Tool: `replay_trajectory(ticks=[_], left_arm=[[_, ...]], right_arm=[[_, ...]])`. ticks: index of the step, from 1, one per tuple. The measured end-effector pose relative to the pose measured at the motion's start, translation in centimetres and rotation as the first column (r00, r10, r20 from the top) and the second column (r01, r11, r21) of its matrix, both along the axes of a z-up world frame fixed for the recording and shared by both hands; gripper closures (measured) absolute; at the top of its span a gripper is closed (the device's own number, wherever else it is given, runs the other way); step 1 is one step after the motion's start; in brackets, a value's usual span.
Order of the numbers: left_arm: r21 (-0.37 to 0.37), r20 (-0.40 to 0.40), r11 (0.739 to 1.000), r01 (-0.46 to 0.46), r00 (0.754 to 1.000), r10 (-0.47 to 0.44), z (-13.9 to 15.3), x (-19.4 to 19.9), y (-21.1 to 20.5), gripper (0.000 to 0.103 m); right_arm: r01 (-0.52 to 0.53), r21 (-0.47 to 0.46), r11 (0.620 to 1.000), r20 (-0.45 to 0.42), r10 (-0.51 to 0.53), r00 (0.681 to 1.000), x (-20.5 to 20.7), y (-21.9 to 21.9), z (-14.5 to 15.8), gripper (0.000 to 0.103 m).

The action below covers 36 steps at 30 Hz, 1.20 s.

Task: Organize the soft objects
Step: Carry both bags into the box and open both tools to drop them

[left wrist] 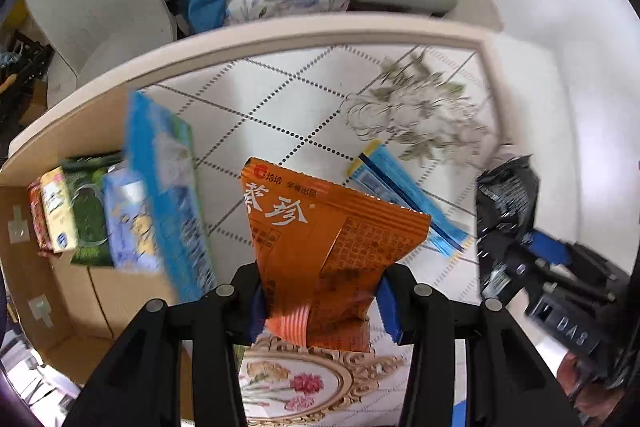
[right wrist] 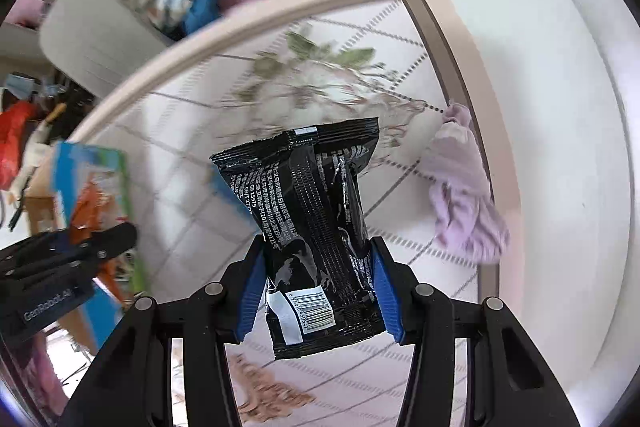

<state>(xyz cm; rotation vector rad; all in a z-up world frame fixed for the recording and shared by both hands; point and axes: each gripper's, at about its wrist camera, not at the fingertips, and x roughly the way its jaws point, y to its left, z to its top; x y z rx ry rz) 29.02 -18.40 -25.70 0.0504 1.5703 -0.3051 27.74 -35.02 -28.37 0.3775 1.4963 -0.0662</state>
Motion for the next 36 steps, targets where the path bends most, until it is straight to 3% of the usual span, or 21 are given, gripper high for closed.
replay_trajectory(ticks=[7, 14, 23, 30, 36], left_arm=[[-0.051, 0.085, 0.998, -0.029, 0.996, 0.034, 6.8, -1.2, 9.4, 0.061], [0.012, 0.126, 0.995, -0.101, 0.987, 0.099, 8.2, -2.2, 20.5, 0.061], [0.054, 0.046, 0.977, -0.208, 0.978, 0.206, 3.2, -1.5, 30.9, 0.061], [0.040, -0.080, 0.976, -0.216, 0.973, 0.219, -3.1, -0.4, 33.4, 0.061], [-0.003, -0.131, 0.975, -0.223, 0.966, 0.221, -5.4, -0.4, 33.6, 0.059]], right_arm=[[-0.037, 0.080, 0.996, 0.083, 0.030, 0.996, -4.7, 8.2, 6.7, 0.051], [-0.108, 0.153, 0.982, 0.126, 0.089, 0.988, -6.1, 20.8, 9.4, 0.051], [-0.158, 0.138, 0.978, 0.059, 0.151, 0.987, -3.8, 33.7, 4.7, 0.051], [-0.159, 0.111, 0.981, 0.002, 0.160, 0.987, -2.2, 37.5, -0.3, 0.051], [-0.155, 0.109, 0.982, -0.023, 0.159, 0.987, -1.5, 38.2, -3.4, 0.049]])
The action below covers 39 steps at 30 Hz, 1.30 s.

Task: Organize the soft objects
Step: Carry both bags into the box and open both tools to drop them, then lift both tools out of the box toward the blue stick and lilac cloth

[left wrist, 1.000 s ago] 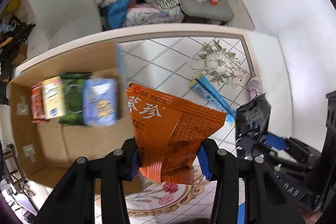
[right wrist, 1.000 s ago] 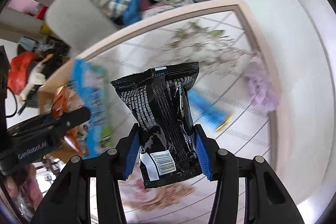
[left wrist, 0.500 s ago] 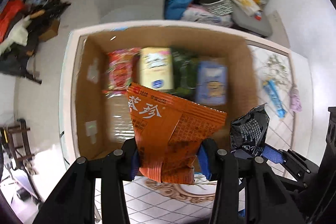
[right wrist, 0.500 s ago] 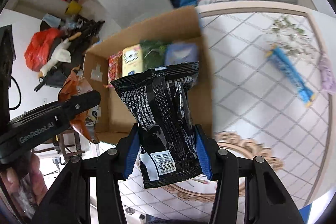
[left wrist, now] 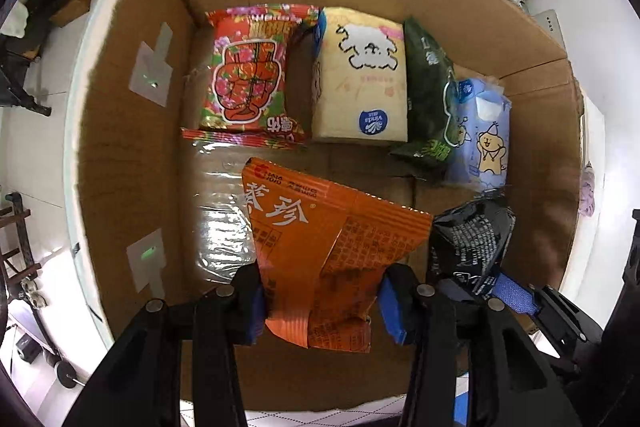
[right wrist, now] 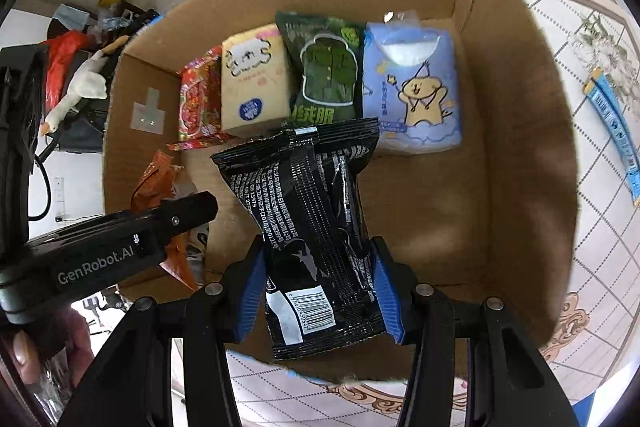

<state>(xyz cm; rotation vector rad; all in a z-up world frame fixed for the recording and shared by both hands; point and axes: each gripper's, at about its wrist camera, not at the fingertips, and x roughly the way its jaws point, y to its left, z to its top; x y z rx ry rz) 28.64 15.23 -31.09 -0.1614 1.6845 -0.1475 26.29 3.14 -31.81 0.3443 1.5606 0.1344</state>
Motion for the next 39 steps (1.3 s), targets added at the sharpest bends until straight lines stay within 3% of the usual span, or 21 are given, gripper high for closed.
replay_trajectory(ticks=[2, 5, 7, 11, 13, 17, 22, 30, 39], left_arm=[[-0.005, -0.016, 1.000, -0.003, 1.000, 0.002, -0.5, -0.2, 0.1, 0.059], [-0.007, -0.040, 1.000, -0.004, 0.999, 0.004, -1.0, -0.2, 0.1, 0.054], [-0.002, -0.029, 1.000, -0.002, 1.000, 0.002, -0.9, -0.2, 0.2, 0.036], [-0.007, 0.005, 1.000, -0.013, 1.000, 0.013, 0.3, -0.6, 0.7, 0.024], [0.005, 0.027, 1.000, -0.018, 0.999, 0.018, 1.2, -1.0, 1.2, 0.008], [0.033, 0.069, 0.999, -0.023, 0.997, 0.020, 2.8, -2.0, 2.0, 0.002], [0.055, 0.132, 0.998, -0.036, 0.991, 0.029, 4.9, -3.7, 3.3, 0.001], [0.112, 0.247, 0.993, -0.022, 0.969, -0.006, 8.1, -5.4, 1.0, 0.001], [0.104, 0.364, 0.993, -0.048, 0.932, 0.007, 14.2, -8.8, 0.6, 0.001]], right_arm=[[-0.006, 0.008, 1.000, -0.011, 0.006, 1.000, 0.2, 0.2, -0.7, 0.047], [-0.004, 0.020, 1.000, -0.021, 0.005, 1.000, 0.2, 0.4, -1.3, 0.033], [-0.008, 0.001, 1.000, -0.015, 0.008, 1.000, 0.1, 0.3, -1.2, 0.028], [-0.024, -0.051, 0.998, -0.001, 0.024, 1.000, 0.1, 0.5, -0.3, 0.028], [-0.037, -0.076, 0.996, 0.003, 0.037, 0.999, 0.1, 0.5, -0.1, 0.027], [-0.061, -0.133, 0.989, 0.009, 0.063, 0.998, 0.0, 0.5, 0.7, 0.017], [-0.089, -0.183, 0.979, 0.024, 0.095, 0.995, -0.8, 0.4, 1.9, 0.001], [-0.090, -0.232, 0.969, 0.082, 0.111, 0.990, -3.5, -0.5, 5.9, 0.001], [-0.056, -0.227, 0.972, 0.198, 0.102, 0.975, -6.7, -1.7, 12.7, 0.001]])
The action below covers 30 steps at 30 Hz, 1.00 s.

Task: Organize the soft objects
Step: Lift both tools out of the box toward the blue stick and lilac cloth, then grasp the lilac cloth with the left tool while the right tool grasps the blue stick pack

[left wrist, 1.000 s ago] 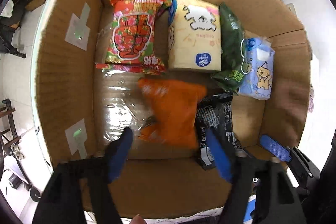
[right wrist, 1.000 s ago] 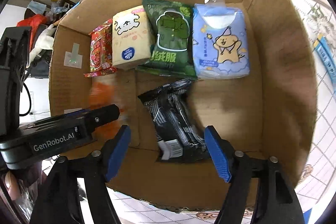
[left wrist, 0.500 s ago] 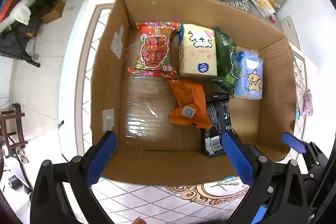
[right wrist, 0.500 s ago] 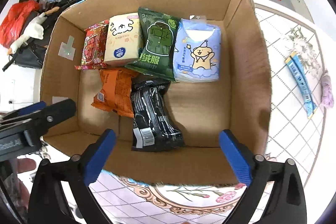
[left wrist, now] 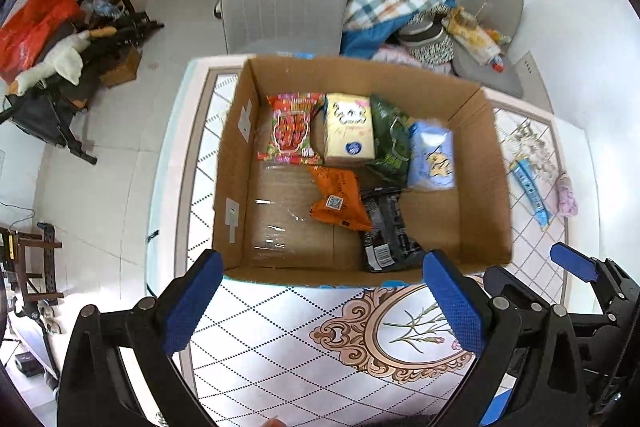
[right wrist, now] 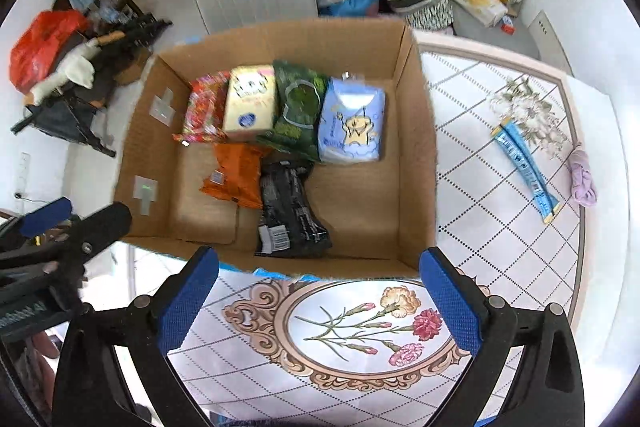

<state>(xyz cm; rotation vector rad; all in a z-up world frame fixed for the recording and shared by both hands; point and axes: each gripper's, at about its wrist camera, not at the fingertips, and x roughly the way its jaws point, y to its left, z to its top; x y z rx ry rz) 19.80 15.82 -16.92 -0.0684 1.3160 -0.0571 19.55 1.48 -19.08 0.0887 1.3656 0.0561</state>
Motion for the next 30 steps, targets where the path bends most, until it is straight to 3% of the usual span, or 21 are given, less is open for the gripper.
replay_trajectory(ticks=[11, 15, 18, 25, 30], left_arm=[[-0.031, 0.064, 0.999, -0.035, 0.997, 0.037, 5.0, -3.1, -1.1, 0.001], [0.059, 0.099, 0.996, -0.074, 0.993, 0.067, 5.3, -3.3, -3.2, 0.001], [0.121, 0.108, 0.988, -0.093, 0.991, 0.080, 4.1, -2.7, -5.8, 0.001], [0.101, 0.009, 0.994, -0.043, 0.999, 0.042, -1.0, 0.5, -14.1, 0.001], [0.231, 0.024, 0.972, -0.034, 0.999, 0.030, -3.8, 3.6, -20.2, 0.001]], right_arm=[[-0.022, 0.092, 0.995, 0.075, 0.016, 0.997, -3.2, -2.1, 5.5, 0.001], [-0.010, 0.107, 0.994, 0.077, 0.002, 0.997, -3.4, -4.7, 5.6, 0.001], [0.049, 0.068, 0.996, 0.047, -0.052, 0.998, -2.8, -9.3, 4.3, 0.001], [0.178, -0.013, 0.984, -0.042, -0.179, 0.983, 0.3, -22.1, -1.3, 0.001], [0.181, -0.010, 0.983, -0.128, -0.181, 0.975, 3.4, -28.7, -7.2, 0.001]])
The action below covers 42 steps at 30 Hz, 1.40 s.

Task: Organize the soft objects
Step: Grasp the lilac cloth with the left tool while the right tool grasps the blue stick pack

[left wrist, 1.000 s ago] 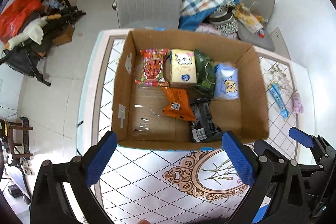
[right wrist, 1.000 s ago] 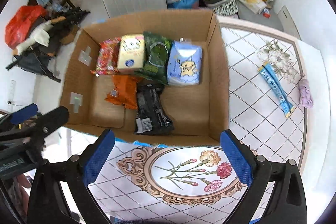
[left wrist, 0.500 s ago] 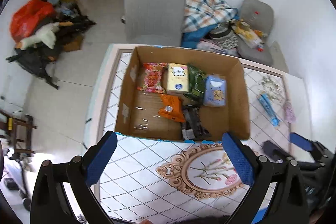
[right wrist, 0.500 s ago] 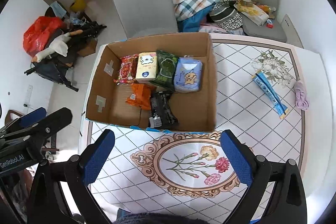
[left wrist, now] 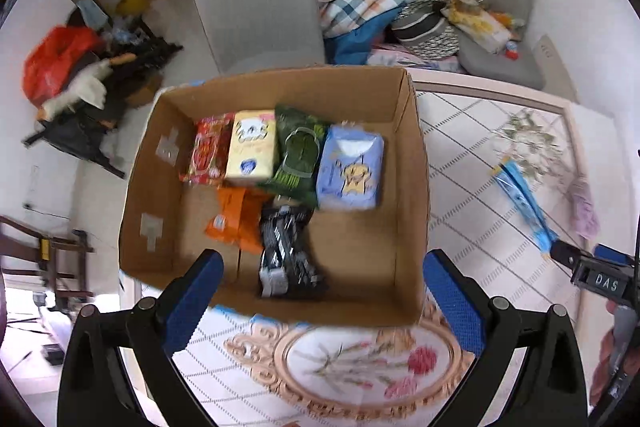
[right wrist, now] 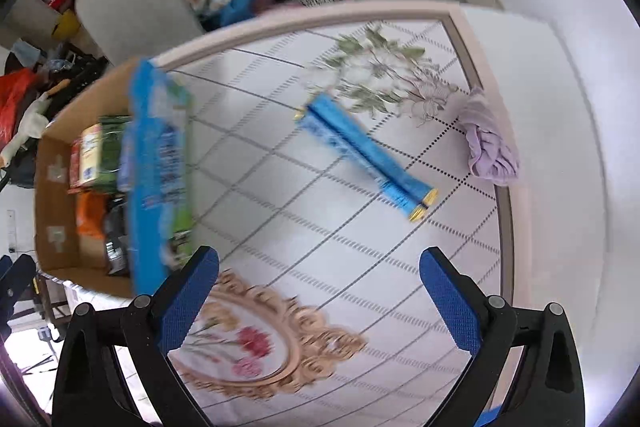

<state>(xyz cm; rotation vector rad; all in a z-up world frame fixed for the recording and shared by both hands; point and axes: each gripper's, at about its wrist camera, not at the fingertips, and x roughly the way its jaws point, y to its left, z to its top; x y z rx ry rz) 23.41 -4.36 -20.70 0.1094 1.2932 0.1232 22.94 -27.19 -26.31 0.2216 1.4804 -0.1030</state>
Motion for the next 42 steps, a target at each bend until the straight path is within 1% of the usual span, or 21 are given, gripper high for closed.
replay_trajectory(ticks=[2, 6, 11, 12, 13, 14, 15, 16, 17, 19, 22, 25, 26, 29, 32, 34, 36, 38, 39, 40, 42], left_arm=[[0.036, -0.004, 0.999, -0.009, 1.000, 0.009, -1.1, 1.5, -2.1, 0.001], [0.092, 0.006, 0.996, 0.000, 1.000, 0.000, -2.5, 3.8, -5.6, 0.001], [0.152, -0.013, 0.988, 0.036, 0.999, -0.034, -4.2, 6.0, -9.2, 0.001], [0.154, -0.020, 0.987, 0.044, 0.999, -0.041, -4.5, 6.2, -9.7, 0.001], [0.157, -0.027, 0.986, 0.050, 0.999, -0.046, -4.8, 6.4, -10.1, 0.001], [0.158, -0.032, 0.986, 0.056, 0.998, -0.051, -4.9, 6.5, -10.5, 0.001], [0.156, -0.034, 0.986, 0.062, 0.998, -0.058, -5.0, 6.7, -10.9, 0.001], [0.154, -0.037, 0.986, 0.066, 0.997, -0.062, -5.1, 6.7, -11.2, 0.001], [0.151, -0.043, 0.986, 0.072, 0.997, -0.067, -5.2, 6.8, -11.6, 0.001], [0.139, -0.057, 0.986, 0.090, 0.995, -0.082, -5.5, 7.0, -12.6, 0.001], [0.111, -0.068, 0.987, 0.119, 0.991, -0.112, -5.5, 7.0, -14.2, 0.001], [0.051, -0.072, 0.985, 0.163, 0.985, -0.159, -5.2, 7.1, -16.9, 0.001], [0.027, -0.080, 0.981, 0.192, 0.979, -0.189, -5.2, 7.1, -18.3, 0.001], [0.001, -0.083, 0.962, 0.275, 0.958, -0.274, -5.2, 7.2, -22.1, 0.001], [-0.063, -0.118, 0.931, 0.359, 0.924, -0.364, -6.4, 7.4, -26.6, 0.001], [-0.136, -0.164, 0.907, 0.399, 0.894, -0.418, -7.7, 7.6, -29.1, 0.001], [-0.196, -0.197, 0.880, 0.432, 0.862, -0.467, -9.1, 7.7, -31.6, 0.001], [-0.216, -0.219, 0.870, 0.443, 0.846, -0.485, -10.5, 7.7, -33.5, 0.008], [-0.240, -0.235, 0.865, 0.440, 0.839, -0.491, -11.2, 7.8, -34.5, 0.016], [-0.241, -0.248, 0.868, 0.434, 0.838, -0.487, -12.0, 7.8, -35.4, 0.021], [-0.251, -0.270, 0.864, 0.435, 0.826, -0.495, -13.3, 7.7, -37.1, 0.023]], right_arm=[[-0.022, -0.033, 0.999, -0.035, 0.021, 0.999, 1.4, -1.1, -2.3, 0.002], [-0.070, -0.071, 0.995, -0.110, 0.062, 0.992, 4.2, -2.4, -7.1, 0.016], [-0.132, -0.082, 0.988, -0.180, 0.116, 0.977, 6.3, -3.2, -11.7, 0.019], [-0.143, -0.080, 0.987, -0.194, 0.125, 0.973, 6.4, -3.3, -12.3, 0.029], [-0.147, -0.078, 0.986, -0.206, 0.128, 0.970, 6.5, -3.3, -12.7, 0.047], [-0.139, -0.064, 0.988, -0.209, 0.123, 0.970, 6.4, -3.6, -12.9, 0.048], [-0.136, -0.056, 0.989, -0.202, 0.122, 0.972, 6.4, -3.8, -12.8, 0.059], [-0.144, -0.056, 0.988, -0.202, 0.130, 0.971, 6.3, -3.8, -12.7, 0.067], [-0.142, -0.053, 0.988, -0.203, 0.129, 0.971, 6.1, -3.9, -12.7, 0.071], [-0.114, -0.033, 0.993, -0.187, 0.106, 0.977, 5.6, -4.5, -12.2, 0.087], [-0.051, 0.023, 0.998, -0.138, 0.054, 0.989, 4.3, -6.4, -10.4, 0.088], [0.019, 0.074, 0.997, -0.078, -0.013, 0.997, 2.7, -8.7, -7.7, 0.088], [0.037, 0.082, 0.996, -0.058, -0.033, 0.998, 2.2, -9.6, -6.8, 0.088], [0.114, 0.091, 0.989, 0.013, -0.115, 0.993, 0.2, -13.3, -3.3, 0.088], [0.177, 0.069, 0.982, 0.041, -0.180, 0.983, -1.2, -16.2, -1.2, 0.088], [0.227, 0.040, 0.973, 0.042, -0.228, 0.973, -2.2, -18.5, -0.8, 0.088], [0.277, 0.015, 0.961, 0.031, -0.278, 0.960, -3.0, -20.9, -1.2, 0.088], [0.314, 0.001, 0.949, 0.019, -0.314, 0.949, -3.6, -22.5, -1.9, 0.088], [0.331, -0.011, 0.943, 0.012, -0.331, 0.944, -4.0, -23.4, -2.3, 0.088], [0.343, -0.029, 0.939, 0.014, -0.343, 0.939, -4.3, -24.1, -2.6, 0.088], [0.357, -0.088, 0.930, 0.020, -0.356, 0.934, -5.1, -25.2, -3.1, 0.088]])
